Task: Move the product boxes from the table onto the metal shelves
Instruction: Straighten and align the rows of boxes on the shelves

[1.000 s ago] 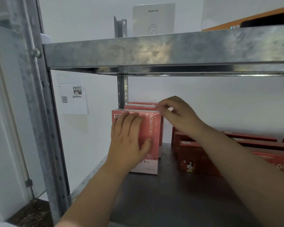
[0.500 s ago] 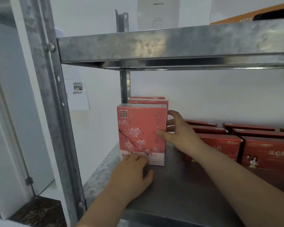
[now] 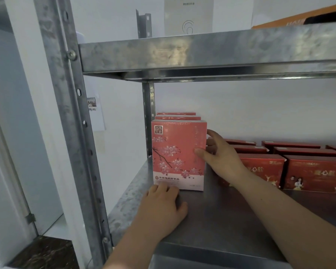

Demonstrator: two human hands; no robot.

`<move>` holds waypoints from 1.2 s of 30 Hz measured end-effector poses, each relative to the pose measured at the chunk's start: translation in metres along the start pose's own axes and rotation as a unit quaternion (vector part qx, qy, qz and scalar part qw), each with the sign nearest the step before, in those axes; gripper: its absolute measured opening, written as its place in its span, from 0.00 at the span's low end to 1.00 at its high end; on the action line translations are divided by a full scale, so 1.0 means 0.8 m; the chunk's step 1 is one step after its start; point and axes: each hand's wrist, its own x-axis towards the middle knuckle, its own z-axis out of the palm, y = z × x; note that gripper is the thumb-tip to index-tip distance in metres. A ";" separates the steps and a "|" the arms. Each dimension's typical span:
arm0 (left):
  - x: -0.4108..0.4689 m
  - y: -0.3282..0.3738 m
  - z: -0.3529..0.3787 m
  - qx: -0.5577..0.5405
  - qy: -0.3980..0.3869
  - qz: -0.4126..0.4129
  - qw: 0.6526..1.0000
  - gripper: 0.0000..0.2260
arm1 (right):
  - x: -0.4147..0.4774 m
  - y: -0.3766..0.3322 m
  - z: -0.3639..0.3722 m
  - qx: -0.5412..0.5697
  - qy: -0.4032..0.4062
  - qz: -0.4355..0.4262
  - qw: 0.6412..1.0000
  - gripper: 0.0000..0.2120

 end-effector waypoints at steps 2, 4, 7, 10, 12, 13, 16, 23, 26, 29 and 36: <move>0.001 0.000 0.003 0.005 0.003 0.001 1.000 0.27 | -0.001 0.000 0.002 -0.006 0.000 -0.003 1.000 0.30; 0.002 0.000 0.005 0.008 0.004 0.002 1.000 0.28 | -0.002 -0.001 0.003 -0.006 0.004 0.000 1.000 0.30; 0.003 -0.001 0.007 0.006 0.008 0.003 1.000 0.27 | -0.002 -0.001 0.006 -0.009 0.011 0.001 1.000 0.31; 0.003 -0.001 0.007 0.010 0.008 0.003 1.000 0.28 | -0.002 0.001 0.010 -0.008 0.015 0.001 1.000 0.31; 0.003 0.000 0.007 0.006 0.006 0.000 1.000 0.28 | -0.002 0.002 0.011 -0.008 0.017 0.002 1.000 0.31; 0.003 0.000 0.007 0.002 0.005 -0.002 1.000 0.28 | -0.001 0.002 0.012 -0.007 0.017 0.003 1.000 0.31; 0.002 0.001 0.007 0.004 0.004 -0.006 1.000 0.28 | -0.002 0.002 0.015 -0.003 0.015 0.000 1.000 0.31; 0.003 0.002 0.007 0.007 0.006 -0.004 1.000 0.29 | -0.001 0.003 0.018 0.007 0.016 0.011 1.000 0.32; 0.003 0.001 0.007 0.003 0.012 -0.004 1.000 0.28 | 0.000 0.003 0.021 0.012 0.022 0.014 1.000 0.34; 0.003 0.000 0.006 0.007 0.007 0.000 1.000 0.28 | 0.004 -0.001 0.024 0.044 0.020 0.040 0.998 0.31; 0.001 0.000 0.005 0.004 0.015 -0.001 1.000 0.28 | 0.010 0.001 0.039 0.091 -0.021 0.085 0.992 0.35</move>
